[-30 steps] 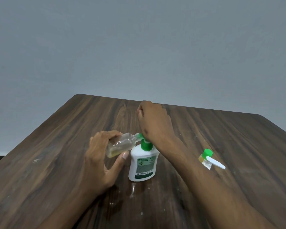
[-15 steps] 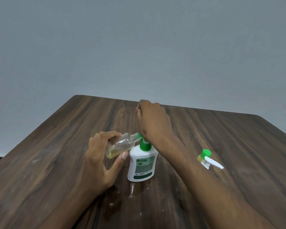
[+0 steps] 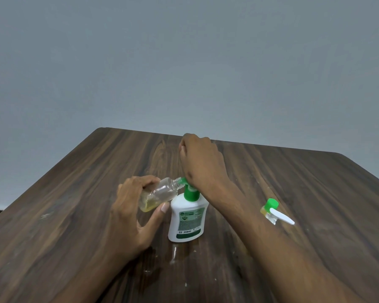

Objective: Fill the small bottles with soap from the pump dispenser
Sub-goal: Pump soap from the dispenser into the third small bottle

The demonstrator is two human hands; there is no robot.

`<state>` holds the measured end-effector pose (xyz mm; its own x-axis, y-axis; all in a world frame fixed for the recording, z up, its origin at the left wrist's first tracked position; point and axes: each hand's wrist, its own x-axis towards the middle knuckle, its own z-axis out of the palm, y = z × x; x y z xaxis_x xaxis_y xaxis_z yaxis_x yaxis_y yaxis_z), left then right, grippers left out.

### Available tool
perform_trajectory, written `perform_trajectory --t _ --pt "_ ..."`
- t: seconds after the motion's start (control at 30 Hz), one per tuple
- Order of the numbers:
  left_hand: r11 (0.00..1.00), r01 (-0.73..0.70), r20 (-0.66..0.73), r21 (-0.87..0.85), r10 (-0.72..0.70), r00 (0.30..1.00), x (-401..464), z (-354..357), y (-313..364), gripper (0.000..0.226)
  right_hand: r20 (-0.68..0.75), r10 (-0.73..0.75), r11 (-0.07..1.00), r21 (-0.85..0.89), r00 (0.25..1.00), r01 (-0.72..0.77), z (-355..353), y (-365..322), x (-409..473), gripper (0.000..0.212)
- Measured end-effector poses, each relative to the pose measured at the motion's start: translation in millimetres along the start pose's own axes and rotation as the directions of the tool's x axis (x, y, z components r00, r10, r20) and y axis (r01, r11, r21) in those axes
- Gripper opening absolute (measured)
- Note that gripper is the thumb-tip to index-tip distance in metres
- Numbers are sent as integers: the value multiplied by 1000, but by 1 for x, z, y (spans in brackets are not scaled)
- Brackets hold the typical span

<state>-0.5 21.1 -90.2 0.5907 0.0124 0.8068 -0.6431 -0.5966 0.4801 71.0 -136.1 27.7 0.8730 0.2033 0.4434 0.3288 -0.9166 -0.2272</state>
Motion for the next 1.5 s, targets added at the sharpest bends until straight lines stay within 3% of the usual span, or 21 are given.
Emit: perform_trajectory --t 1.5 --pt "1000 5 -9 0 -5 1000 0 1 1 40 4 -4 1000 10 1000 4 -1 -2 -2 12"
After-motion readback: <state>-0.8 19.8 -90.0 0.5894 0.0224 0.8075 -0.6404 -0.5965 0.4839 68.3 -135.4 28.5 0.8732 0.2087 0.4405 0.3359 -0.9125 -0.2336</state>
